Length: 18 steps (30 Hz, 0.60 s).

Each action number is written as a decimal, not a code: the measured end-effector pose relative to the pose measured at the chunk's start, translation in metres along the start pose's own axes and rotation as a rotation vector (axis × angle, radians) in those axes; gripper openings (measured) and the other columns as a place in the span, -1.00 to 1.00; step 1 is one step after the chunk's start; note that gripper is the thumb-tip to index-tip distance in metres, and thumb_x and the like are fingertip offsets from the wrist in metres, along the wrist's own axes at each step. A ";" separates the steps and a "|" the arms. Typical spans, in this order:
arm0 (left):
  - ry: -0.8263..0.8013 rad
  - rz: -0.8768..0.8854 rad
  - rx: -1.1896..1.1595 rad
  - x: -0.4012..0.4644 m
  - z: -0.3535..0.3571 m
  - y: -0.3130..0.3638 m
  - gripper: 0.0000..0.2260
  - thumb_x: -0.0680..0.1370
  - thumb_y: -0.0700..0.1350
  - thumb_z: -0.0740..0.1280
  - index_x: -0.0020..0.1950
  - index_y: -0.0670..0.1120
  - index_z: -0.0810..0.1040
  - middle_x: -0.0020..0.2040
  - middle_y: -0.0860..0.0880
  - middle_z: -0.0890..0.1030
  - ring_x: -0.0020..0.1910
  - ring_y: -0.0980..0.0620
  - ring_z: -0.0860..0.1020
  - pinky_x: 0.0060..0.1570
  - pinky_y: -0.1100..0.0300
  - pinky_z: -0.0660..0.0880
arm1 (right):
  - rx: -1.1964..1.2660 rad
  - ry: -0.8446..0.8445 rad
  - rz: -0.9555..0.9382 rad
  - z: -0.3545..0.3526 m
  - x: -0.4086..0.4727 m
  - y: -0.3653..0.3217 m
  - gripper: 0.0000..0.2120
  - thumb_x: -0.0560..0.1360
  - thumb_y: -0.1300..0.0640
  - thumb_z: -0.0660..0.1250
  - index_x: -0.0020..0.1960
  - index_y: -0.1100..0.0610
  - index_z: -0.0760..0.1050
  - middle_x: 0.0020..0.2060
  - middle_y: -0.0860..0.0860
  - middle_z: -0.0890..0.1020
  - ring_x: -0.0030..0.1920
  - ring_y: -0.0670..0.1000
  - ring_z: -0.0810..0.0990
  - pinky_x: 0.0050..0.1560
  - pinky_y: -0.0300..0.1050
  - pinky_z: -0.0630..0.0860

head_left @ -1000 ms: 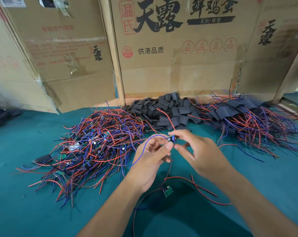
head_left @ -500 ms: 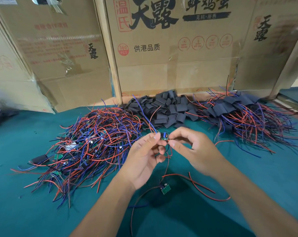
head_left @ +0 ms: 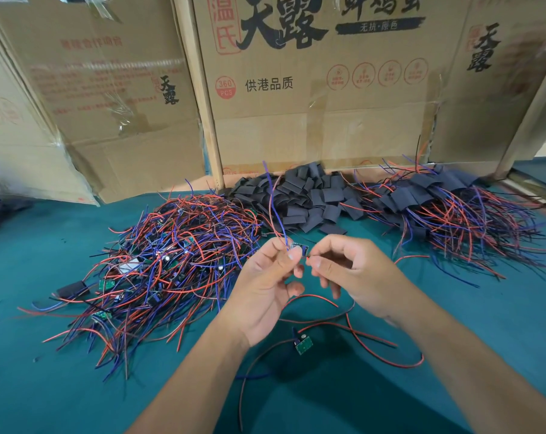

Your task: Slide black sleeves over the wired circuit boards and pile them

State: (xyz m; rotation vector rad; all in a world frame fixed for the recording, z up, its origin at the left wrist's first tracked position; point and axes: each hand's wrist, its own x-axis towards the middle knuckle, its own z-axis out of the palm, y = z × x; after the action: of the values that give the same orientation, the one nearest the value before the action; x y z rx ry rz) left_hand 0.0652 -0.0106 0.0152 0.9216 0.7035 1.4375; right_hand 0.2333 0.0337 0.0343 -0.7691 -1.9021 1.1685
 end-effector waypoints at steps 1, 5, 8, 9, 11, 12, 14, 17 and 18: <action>0.007 0.011 0.004 0.000 0.000 -0.001 -0.86 0.46 -0.13 0.46 -0.13 -0.01 0.50 -0.19 0.00 0.52 -0.27 0.11 0.48 -0.35 0.26 0.38 | -0.001 0.002 0.015 0.001 0.000 0.001 -0.86 0.57 0.27 0.33 -0.14 0.13 0.56 -0.38 -0.06 0.59 -0.39 -0.07 0.53 -0.43 -0.15 0.48; 0.086 0.061 0.031 0.003 -0.004 0.000 -0.87 0.42 -0.09 0.51 -0.18 -0.02 0.57 -0.18 -0.02 0.56 -0.24 0.10 0.52 -0.31 0.25 0.46 | 0.004 0.042 0.107 0.001 0.001 0.006 -0.86 0.56 0.20 0.36 -0.18 0.09 0.57 -0.38 -0.03 0.62 -0.42 -0.06 0.51 -0.50 -0.19 0.41; 0.134 0.081 -0.017 0.006 -0.009 0.002 -0.94 0.43 -0.10 0.47 -0.19 -0.02 0.61 -0.16 0.00 0.61 -0.18 0.08 0.60 -0.23 0.24 0.55 | -0.017 0.027 0.177 -0.003 0.001 0.010 -0.89 0.55 0.17 0.37 -0.15 0.10 0.58 -0.38 -0.04 0.63 -0.43 -0.09 0.49 -0.49 -0.22 0.39; 0.149 0.085 -0.036 0.007 -0.011 0.003 -0.91 0.42 -0.09 0.47 -0.17 -0.03 0.59 -0.15 0.00 0.62 -0.15 0.06 0.64 -0.19 0.23 0.57 | -0.027 0.014 0.198 -0.005 0.001 0.011 -0.90 0.55 0.16 0.37 -0.14 0.11 0.58 -0.38 -0.04 0.63 -0.43 -0.09 0.49 -0.48 -0.23 0.39; 0.172 0.093 -0.055 0.008 -0.015 0.005 -0.84 0.41 -0.09 0.47 -0.14 -0.06 0.52 -0.14 -0.01 0.62 -0.07 -0.01 0.68 -0.13 0.21 0.60 | -0.047 -0.007 0.234 -0.007 0.000 0.012 -0.91 0.55 0.16 0.37 -0.12 0.12 0.58 -0.37 -0.04 0.64 -0.42 -0.09 0.50 -0.45 -0.23 0.40; 0.182 0.098 -0.060 0.009 -0.018 0.006 -0.84 0.43 -0.10 0.46 -0.14 -0.06 0.49 -0.15 -0.01 0.62 -0.04 -0.04 0.69 -0.11 0.21 0.60 | -0.052 -0.013 0.247 -0.009 0.000 0.012 -0.91 0.55 0.17 0.37 -0.12 0.13 0.58 -0.37 -0.04 0.63 -0.41 -0.09 0.50 -0.44 -0.23 0.40; 0.216 0.108 -0.076 0.010 -0.022 0.009 -0.85 0.45 -0.12 0.43 -0.16 -0.05 0.46 -0.16 0.02 0.62 -0.04 -0.05 0.70 -0.10 0.21 0.61 | -0.058 -0.019 0.267 -0.013 0.000 0.012 -0.91 0.55 0.19 0.36 -0.13 0.16 0.57 -0.38 -0.04 0.62 -0.40 -0.07 0.52 -0.43 -0.22 0.42; 0.282 0.134 -0.115 0.012 -0.027 0.014 -0.86 0.46 -0.15 0.41 -0.19 -0.05 0.44 -0.18 -0.01 0.61 -0.10 -0.04 0.70 -0.08 0.19 0.63 | -0.060 -0.037 0.296 -0.023 0.001 0.013 -0.90 0.56 0.21 0.36 -0.13 0.20 0.56 -0.38 -0.03 0.61 -0.38 -0.06 0.55 -0.41 -0.23 0.45; 0.299 0.146 -0.126 0.013 -0.029 0.015 -0.86 0.46 -0.16 0.40 -0.19 -0.06 0.44 -0.17 -0.03 0.59 -0.11 -0.04 0.69 -0.06 0.17 0.63 | -0.060 -0.034 0.313 -0.027 0.001 0.014 -0.90 0.56 0.22 0.36 -0.13 0.21 0.55 -0.39 -0.02 0.60 -0.38 -0.06 0.55 -0.41 -0.23 0.45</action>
State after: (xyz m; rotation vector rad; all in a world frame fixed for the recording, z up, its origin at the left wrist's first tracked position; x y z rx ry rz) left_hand 0.0328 0.0036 0.0153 0.6785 0.7665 1.7516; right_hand 0.2569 0.0520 0.0297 -1.1173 -1.8980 1.3229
